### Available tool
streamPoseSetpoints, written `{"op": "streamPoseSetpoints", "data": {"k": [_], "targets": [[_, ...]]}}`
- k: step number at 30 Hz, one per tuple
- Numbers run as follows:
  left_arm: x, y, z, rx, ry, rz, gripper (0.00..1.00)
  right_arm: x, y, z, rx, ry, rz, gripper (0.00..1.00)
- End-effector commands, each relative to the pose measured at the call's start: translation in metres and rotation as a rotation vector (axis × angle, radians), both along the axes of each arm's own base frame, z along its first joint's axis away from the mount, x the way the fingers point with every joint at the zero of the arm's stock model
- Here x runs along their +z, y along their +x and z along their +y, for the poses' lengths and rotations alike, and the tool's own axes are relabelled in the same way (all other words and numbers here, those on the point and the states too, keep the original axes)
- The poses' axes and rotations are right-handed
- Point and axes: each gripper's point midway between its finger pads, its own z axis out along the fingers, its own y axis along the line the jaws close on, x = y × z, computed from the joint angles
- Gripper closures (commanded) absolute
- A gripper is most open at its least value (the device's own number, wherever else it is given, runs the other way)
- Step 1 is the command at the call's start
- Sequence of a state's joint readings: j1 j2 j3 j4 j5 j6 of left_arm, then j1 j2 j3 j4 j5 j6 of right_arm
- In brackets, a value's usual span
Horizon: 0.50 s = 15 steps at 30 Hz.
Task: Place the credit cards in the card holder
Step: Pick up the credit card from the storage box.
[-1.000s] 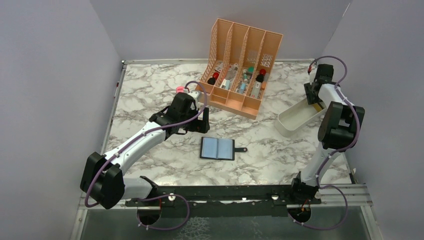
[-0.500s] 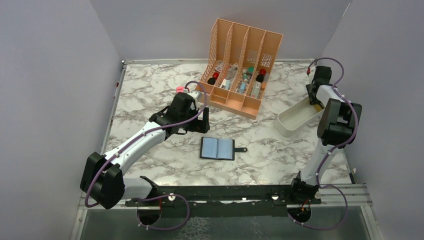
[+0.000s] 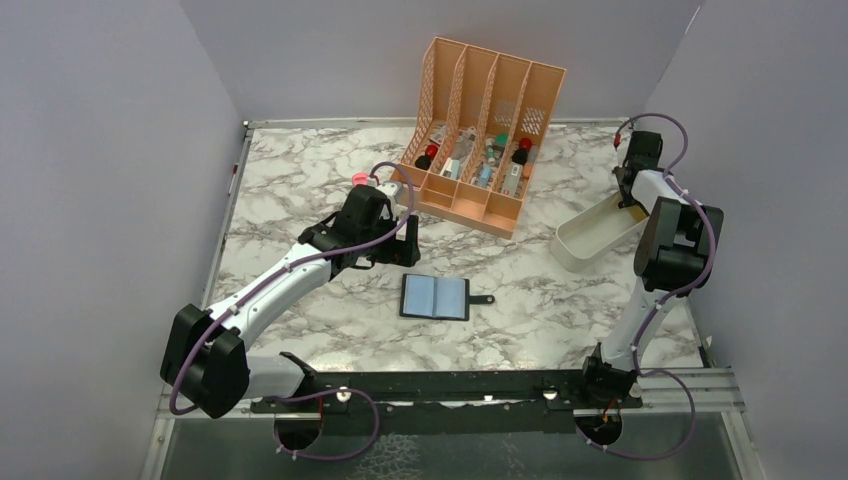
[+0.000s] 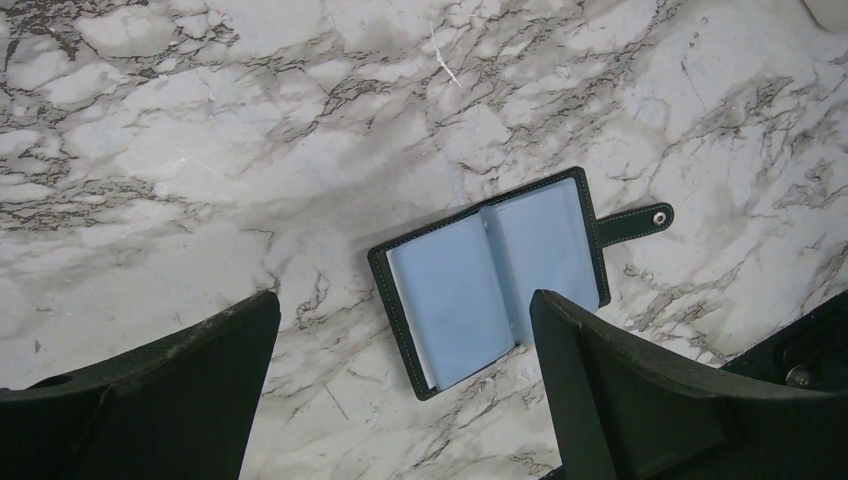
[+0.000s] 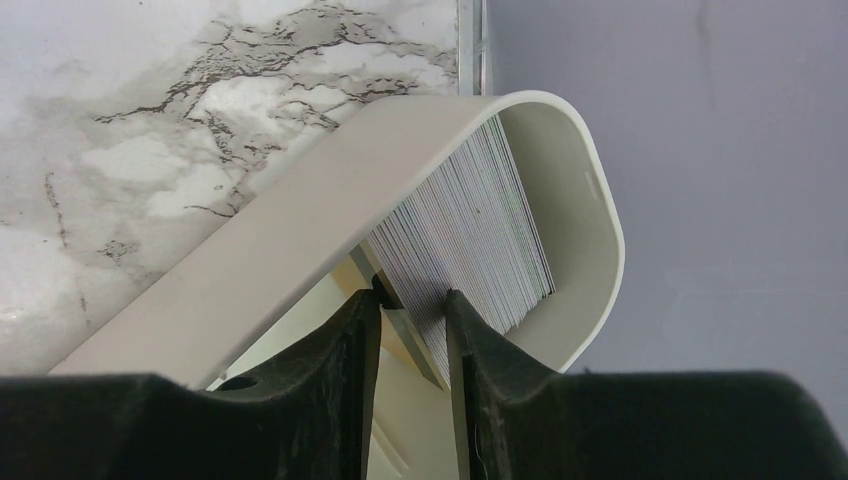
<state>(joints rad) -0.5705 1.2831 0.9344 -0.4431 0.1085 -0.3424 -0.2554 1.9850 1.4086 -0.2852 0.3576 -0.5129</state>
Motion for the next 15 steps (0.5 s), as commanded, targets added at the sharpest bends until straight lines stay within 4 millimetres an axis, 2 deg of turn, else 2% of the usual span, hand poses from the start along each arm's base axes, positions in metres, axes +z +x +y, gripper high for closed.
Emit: {"op": "streamPoseSetpoints", "data": {"k": [1, 15], "targets": [[0.008, 0.0, -0.003, -0.015, -0.034, -0.025, 0.01, 0.026, 0.008, -0.006, -0.029, -0.024, -0.089, 0.66], [0.007, 0.0, -0.004, -0.02, -0.043, -0.021, 0.01, 0.045, 0.011, -0.001, -0.025, -0.023, -0.14, 0.72]]}}
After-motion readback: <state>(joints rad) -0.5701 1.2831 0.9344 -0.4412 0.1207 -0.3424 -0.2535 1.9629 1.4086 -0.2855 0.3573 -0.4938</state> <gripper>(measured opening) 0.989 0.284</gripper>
